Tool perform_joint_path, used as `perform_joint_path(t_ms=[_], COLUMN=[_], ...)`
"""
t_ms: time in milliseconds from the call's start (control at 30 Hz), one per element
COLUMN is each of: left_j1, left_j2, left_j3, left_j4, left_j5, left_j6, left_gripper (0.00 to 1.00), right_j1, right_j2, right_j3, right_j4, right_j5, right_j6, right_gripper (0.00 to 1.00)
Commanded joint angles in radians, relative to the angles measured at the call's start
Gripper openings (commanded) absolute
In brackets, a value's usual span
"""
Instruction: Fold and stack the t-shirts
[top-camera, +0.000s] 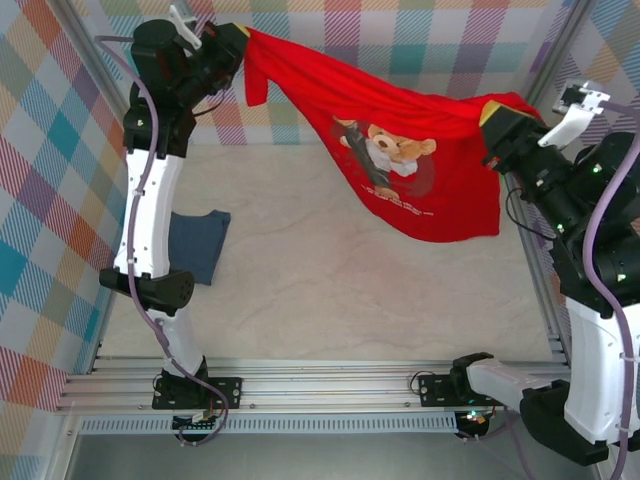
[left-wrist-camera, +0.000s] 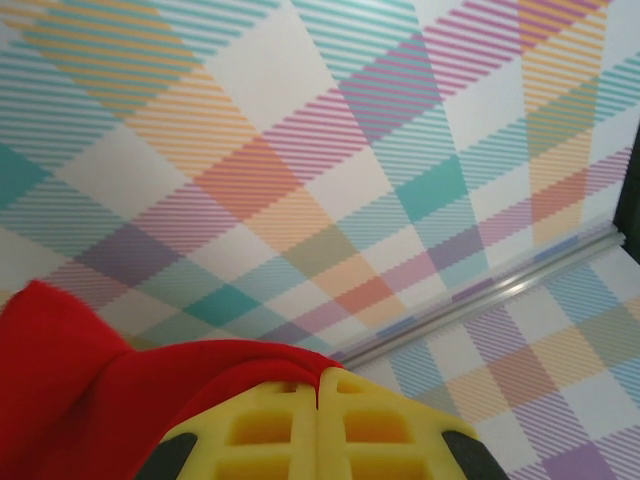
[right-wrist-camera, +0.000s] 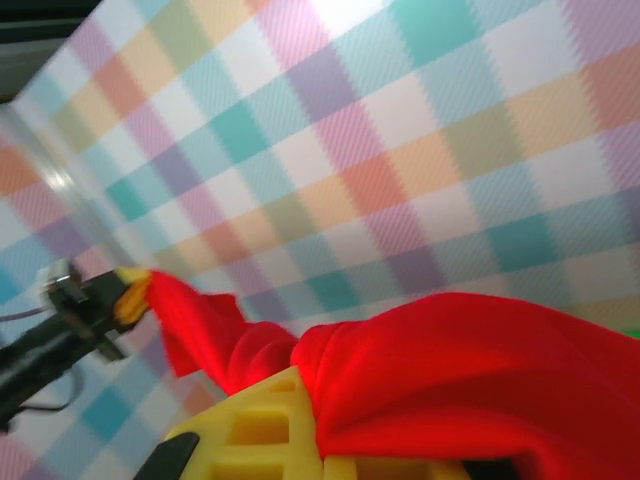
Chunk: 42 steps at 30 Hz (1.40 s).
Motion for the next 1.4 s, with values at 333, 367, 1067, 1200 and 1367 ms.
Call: perform_joint_path(t_ms=[333,367,1067,1200,1367], left_j1=[0.112,0.089,-0.041,-0.032,-0.031], left_j2=[0.208,0.153,-0.464,-0.443,-0.449], left_j3=[-0.144,-0.225,-1.532,-1.571,-1.579], left_j4=[-0.667,-0.647,-0.257,-0.217,-0.21], left_j5=[-0.46,-0.47,-0.174,-0.187,-0.19], left_j6=[0.299,0.317,0.041,0.022,0.026], left_gripper=[0.59,0.58,0.34,0.33,0.33], right_j1=[0.488,0.486,-0.007,-0.006,-0.003], right_j2=[0.713,0.731,0.546,0.621,0.639], right_j3=[-0.385,-0.357,-0.771,-0.757,-0.789], right_j4=[0.007,-0.037,0.039,0.015,0.088], right_j5=[-0.618,-0.583,-0.029,-0.026,-0.061], right_j6=[0.487,0.453,0.123,0.191,0.253], right_gripper=[0.51,0.57,0.48,0.4,0.43])
